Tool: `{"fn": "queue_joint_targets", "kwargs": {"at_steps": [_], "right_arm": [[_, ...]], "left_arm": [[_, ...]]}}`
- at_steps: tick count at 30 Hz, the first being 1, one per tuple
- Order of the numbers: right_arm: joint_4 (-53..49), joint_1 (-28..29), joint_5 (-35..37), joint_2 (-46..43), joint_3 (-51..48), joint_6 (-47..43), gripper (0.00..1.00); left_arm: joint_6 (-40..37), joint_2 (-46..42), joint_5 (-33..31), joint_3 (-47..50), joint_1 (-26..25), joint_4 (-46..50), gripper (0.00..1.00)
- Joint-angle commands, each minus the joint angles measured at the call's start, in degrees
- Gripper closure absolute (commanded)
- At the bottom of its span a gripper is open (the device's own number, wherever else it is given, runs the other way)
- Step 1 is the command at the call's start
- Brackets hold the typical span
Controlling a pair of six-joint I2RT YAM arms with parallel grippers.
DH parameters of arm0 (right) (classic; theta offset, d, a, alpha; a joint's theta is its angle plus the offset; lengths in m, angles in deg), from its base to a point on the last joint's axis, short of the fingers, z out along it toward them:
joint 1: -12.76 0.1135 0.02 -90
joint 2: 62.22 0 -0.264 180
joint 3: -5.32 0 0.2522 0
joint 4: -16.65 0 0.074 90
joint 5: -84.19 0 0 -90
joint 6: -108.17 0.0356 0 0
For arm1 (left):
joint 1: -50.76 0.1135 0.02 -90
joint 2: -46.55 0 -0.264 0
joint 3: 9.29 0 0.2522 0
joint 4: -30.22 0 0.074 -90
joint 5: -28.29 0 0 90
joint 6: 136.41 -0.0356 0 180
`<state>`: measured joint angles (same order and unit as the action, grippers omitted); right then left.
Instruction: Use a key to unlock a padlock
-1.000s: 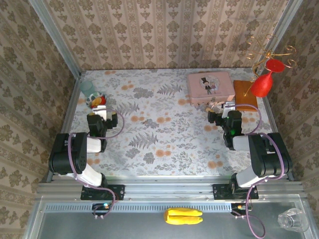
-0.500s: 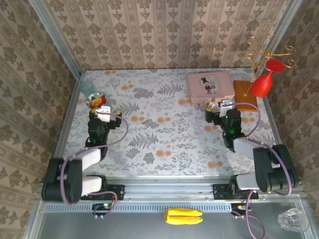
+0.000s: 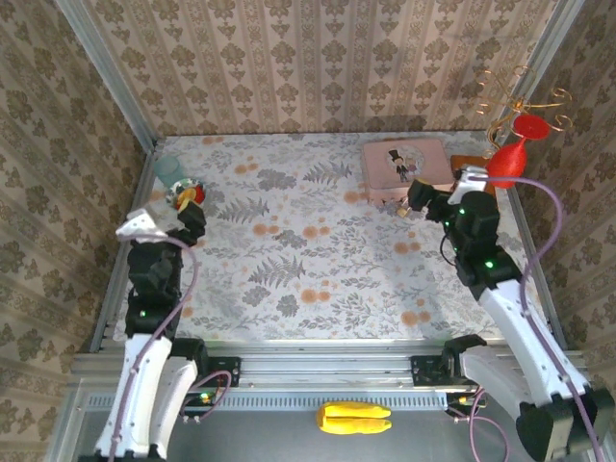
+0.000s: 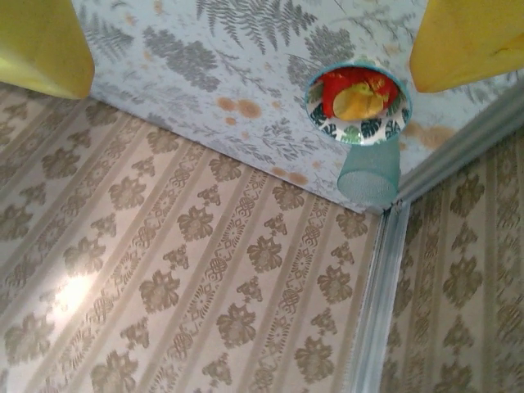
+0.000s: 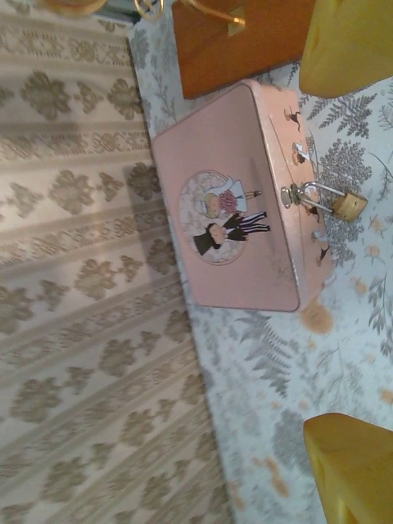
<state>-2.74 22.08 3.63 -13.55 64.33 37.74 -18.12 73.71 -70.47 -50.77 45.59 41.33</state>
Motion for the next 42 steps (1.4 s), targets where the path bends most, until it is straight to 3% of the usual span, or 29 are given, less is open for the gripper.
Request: {"fn": "queue_joint_targets", "kwargs": {"at_steps": [1,4,6,9,12,15,19,24,31,36,42], "right_arm": [[-16.82,-0.46,-4.38,-2.77,0.37,7.99,0.00],[-20.53,-0.23,-5.86,-4.79,-0.65,10.49,0.00],[-21.52,0.19,-6.14,-6.47,-2.60,13.50,0.00],[-18.45,0.66,-10.55,-9.41,-8.01,20.54,0.00],[-14.61,3.32,-10.35,-9.42,-12.41,26.68,0.01],[-11.40,9.63,-5.91,-5.54,-13.32,29.70,0.01],[-8.91,18.83,-1.11,4.62,-8.91,30.94,0.02],[-7.78,27.01,1.16,21.23,0.54,33.14,0.04],[-17.65,33.08,1.46,47.61,24.97,32.40,0.13],[-27.51,35.04,2.33,63.48,43.30,32.27,0.19],[-38.28,37.56,3.70,80.33,65.21,30.96,0.27]], "left_arm": [[9.42,-5.05,9.73,5.44,3.26,5.81,0.00],[9.45,-5.30,19.97,7.73,5.52,3.00,0.00],[8.16,-1.86,23.41,6.13,5.21,5.43,0.00],[7.73,7.62,24.64,3.85,-0.74,6.22,0.00],[3.98,15.09,16.86,1.49,-14.16,5.40,0.00],[-0.30,20.62,10.30,-2.35,-23.22,8.28,0.00],[-4.08,23.79,4.35,-5.14,-24.80,14.56,0.00],[-5.60,19.86,-1.20,-1.51,-24.19,15.29,0.00],[-4.12,3.18,-19.10,0.42,-23.92,24.33,0.00],[0.81,-8.14,-15.52,5.61,-23.51,24.63,0.00],[3.66,-10.90,-16.59,4.40,-23.13,28.41,0.00]]}}
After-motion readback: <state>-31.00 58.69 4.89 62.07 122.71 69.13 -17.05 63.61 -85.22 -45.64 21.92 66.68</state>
